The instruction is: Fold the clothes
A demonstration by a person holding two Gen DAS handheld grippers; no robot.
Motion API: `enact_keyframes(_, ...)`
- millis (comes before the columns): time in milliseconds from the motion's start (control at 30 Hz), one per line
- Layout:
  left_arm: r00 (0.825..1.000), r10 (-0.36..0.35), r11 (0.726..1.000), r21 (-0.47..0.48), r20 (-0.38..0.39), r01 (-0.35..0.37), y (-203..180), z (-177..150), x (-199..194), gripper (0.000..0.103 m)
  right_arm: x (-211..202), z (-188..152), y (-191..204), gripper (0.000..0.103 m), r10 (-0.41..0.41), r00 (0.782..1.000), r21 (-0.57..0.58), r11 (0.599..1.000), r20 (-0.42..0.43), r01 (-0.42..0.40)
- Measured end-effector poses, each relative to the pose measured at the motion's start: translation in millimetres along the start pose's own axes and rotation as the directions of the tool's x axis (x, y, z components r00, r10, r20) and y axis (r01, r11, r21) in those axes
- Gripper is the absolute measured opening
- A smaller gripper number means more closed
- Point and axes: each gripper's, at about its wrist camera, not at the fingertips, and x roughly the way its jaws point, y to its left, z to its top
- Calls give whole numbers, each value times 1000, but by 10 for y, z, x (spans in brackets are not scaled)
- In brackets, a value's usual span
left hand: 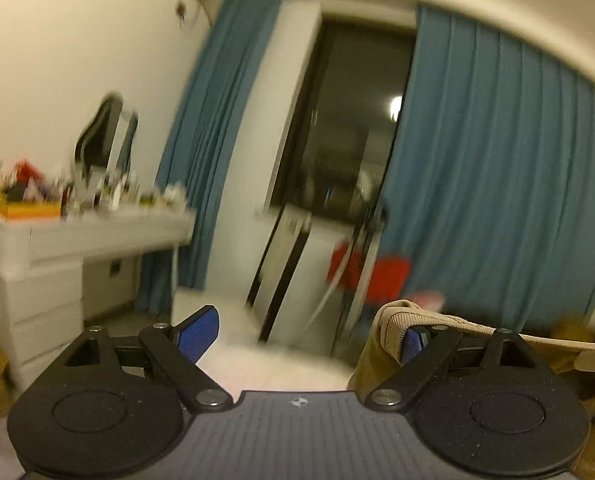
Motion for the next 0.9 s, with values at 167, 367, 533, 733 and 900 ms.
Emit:
enact_keyframes(167,984,-58,998,33,167,53,-185,1145,-447,96,-437,1251,-44,103,41,984,-32,999,171,-36)
enact_keyframes(367,944,-152,986,110,291,125,-271,2136,-977,100,-1016,2301,-201,103,115,959,-38,993,259,-108)
enact_keyframes(533,912,-238,968,162,334,193,-271,2499,-1400,100,-1423,2707,-344,103,164,941,-82,986,295,-147)
enact_keyframes(733,923,-301,950,157,238,270,-342,2441,-1279,101,-1545,2748,-465,103,190,947,-131,978,260,-160)
enact_keyframes(900,941,-316,944,145,122,298,-484,2115,-762,101,-1203,2425,-532,103,159,971,-151,980,178,-133)
